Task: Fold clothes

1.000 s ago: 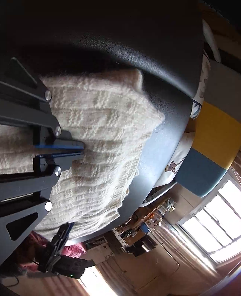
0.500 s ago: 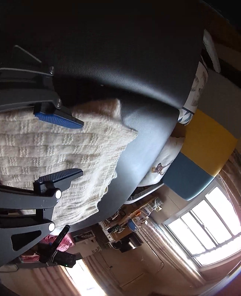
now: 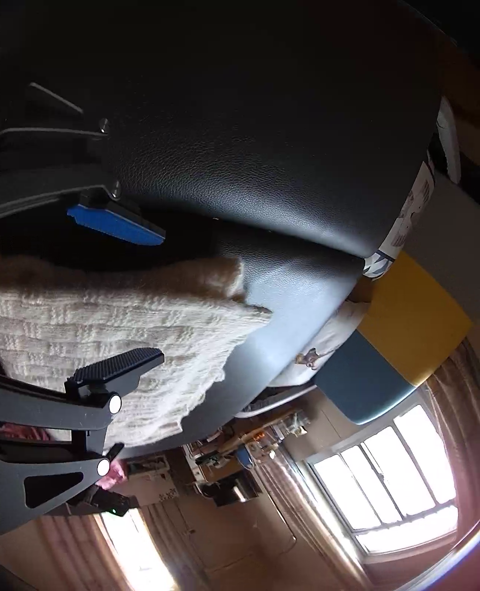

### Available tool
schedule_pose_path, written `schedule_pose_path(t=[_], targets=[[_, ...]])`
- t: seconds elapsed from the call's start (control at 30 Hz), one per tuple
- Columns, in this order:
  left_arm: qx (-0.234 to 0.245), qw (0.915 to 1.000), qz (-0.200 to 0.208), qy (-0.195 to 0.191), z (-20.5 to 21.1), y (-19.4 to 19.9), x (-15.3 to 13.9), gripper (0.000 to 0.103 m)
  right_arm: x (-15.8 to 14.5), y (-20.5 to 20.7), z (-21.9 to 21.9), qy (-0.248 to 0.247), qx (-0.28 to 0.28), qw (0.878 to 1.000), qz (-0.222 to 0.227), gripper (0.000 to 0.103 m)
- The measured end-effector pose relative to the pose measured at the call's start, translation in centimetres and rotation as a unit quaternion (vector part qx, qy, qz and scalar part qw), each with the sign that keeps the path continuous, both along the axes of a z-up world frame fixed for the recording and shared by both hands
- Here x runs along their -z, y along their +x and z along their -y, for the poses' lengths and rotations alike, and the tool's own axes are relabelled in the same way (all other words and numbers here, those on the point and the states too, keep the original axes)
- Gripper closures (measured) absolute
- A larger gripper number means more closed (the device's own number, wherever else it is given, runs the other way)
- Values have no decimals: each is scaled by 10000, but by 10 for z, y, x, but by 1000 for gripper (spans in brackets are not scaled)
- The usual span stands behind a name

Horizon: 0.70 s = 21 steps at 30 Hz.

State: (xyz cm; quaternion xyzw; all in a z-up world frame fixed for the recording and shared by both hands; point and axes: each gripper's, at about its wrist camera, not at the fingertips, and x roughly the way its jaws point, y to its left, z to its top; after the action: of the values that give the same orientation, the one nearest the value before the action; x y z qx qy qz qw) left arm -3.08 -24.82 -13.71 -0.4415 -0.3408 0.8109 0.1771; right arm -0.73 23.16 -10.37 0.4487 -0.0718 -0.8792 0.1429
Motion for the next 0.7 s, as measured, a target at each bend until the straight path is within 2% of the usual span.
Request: schedule_pose_path(t=[0.03, 0.07, 0.13, 0.23, 0.33, 0.43, 0.57, 0.6, 0.63, 0.67, 0.7], targets=[[-15, 9999, 38, 166, 3, -3, 2, 18, 2, 0, 7, 85, -44, 10000, 19, 72], [-5, 9995, 117, 306, 4, -7, 6, 17, 4, 1, 14, 163, -83, 9998, 36, 71], [11, 9983, 272, 515, 4, -16, 13, 16, 5, 0, 19, 193, -87, 9998, 36, 67], [77, 9978, 420, 505, -5, -30, 21, 16, 9, 0, 12, -87, 28, 9999, 77, 66], [379, 9972, 308, 575, -14, -36, 18, 11, 13, 0, 8, -318, 113, 9994, 93, 65], [739, 9958, 252, 481, -32, -41, 17, 12, 14, 0, 8, -289, 63, 9996, 28, 65], [1224, 9879, 304, 901, -54, -45, 22, 17, 15, 1, 6, -297, -21, 9995, -61, 64], [1300, 9859, 345, 998, -59, -45, 24, 19, 16, 0, 6, -328, -28, 9994, -64, 64], [1339, 9855, 409, 959, -62, -46, 26, 31, 16, 0, 5, -356, -36, 9993, -65, 64], [1341, 9866, 496, 791, -64, -47, 28, 48, 16, 0, 5, -360, -43, 9993, -55, 64], [1342, 9873, 583, 624, -65, -47, 30, 72, 15, 0, 5, -338, -66, 9994, -41, 64]])
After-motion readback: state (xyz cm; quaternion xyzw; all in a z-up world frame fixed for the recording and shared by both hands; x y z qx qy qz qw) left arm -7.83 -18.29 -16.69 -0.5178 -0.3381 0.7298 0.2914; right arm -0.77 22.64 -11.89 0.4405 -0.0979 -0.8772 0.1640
